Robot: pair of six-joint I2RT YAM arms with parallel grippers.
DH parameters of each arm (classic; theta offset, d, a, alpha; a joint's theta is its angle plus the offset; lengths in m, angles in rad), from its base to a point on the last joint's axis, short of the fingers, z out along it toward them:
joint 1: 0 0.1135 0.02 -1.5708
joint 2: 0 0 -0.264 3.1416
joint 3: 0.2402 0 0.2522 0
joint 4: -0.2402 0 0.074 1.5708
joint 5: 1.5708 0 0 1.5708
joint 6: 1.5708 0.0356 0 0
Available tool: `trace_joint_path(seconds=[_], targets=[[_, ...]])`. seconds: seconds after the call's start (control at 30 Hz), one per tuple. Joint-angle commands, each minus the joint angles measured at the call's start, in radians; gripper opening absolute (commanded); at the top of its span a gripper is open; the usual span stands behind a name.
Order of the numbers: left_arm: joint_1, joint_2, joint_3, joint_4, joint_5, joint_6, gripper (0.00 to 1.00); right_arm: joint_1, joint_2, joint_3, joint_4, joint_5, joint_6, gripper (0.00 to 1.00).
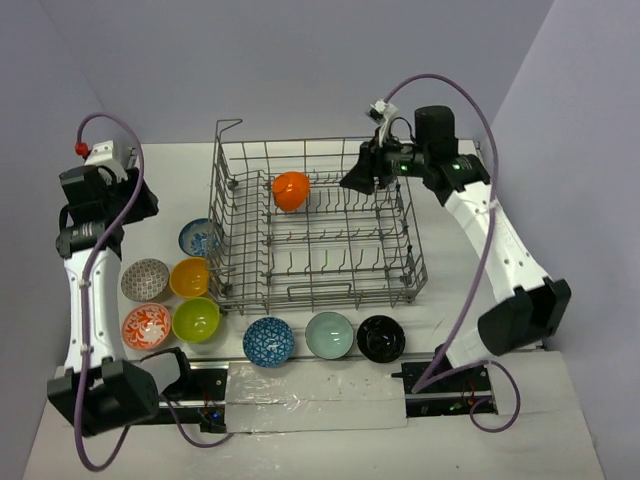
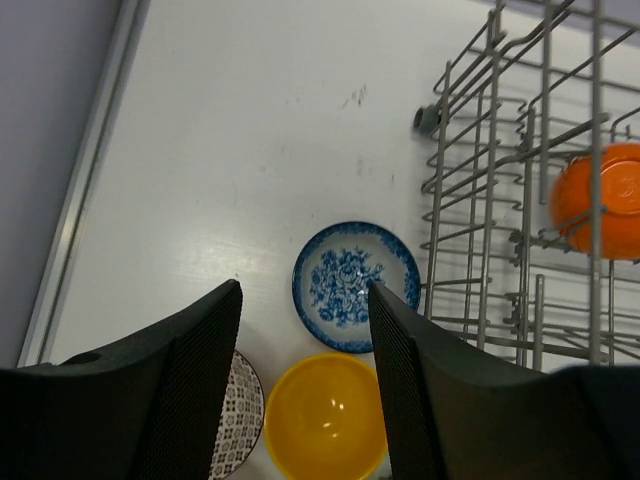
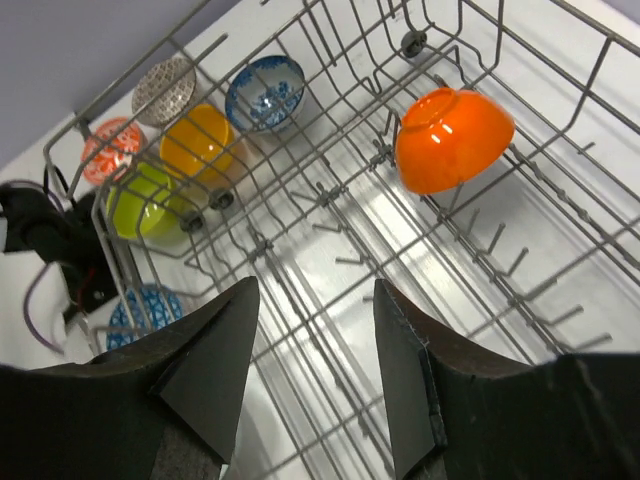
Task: Load the bowls into the dish rack
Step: Pick up the bowl from the corner of the board.
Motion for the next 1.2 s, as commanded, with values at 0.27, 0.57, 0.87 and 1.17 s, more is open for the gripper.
trace_joint_path(seconds=[0.27, 0.57, 0.87, 1.17], targets=[[0.002, 0.184, 0.081, -0.029, 0.02, 0.075, 0.53, -0.001, -0.269, -0.173, -0.069, 0.121, -0.19, 0.6], [-0.043, 0.28, -0.008, 0.026, -0.037, 0.105, 0.51, 0.001, -0.292, -0.251, -0.038, 0.164, -0.225, 0.6], [-0.098, 0.4, 0.015, 0.032, -0.079, 0.106, 0.48, -0.006, -0.318, -0.291, -0.02, 0.178, -0.242, 0.6], [-0.136, 0.451, 0.006, 0.04, -0.113, 0.145, 0.48, -0.009, -0.308, -0.299, -0.023, 0.198, -0.256, 0.6]])
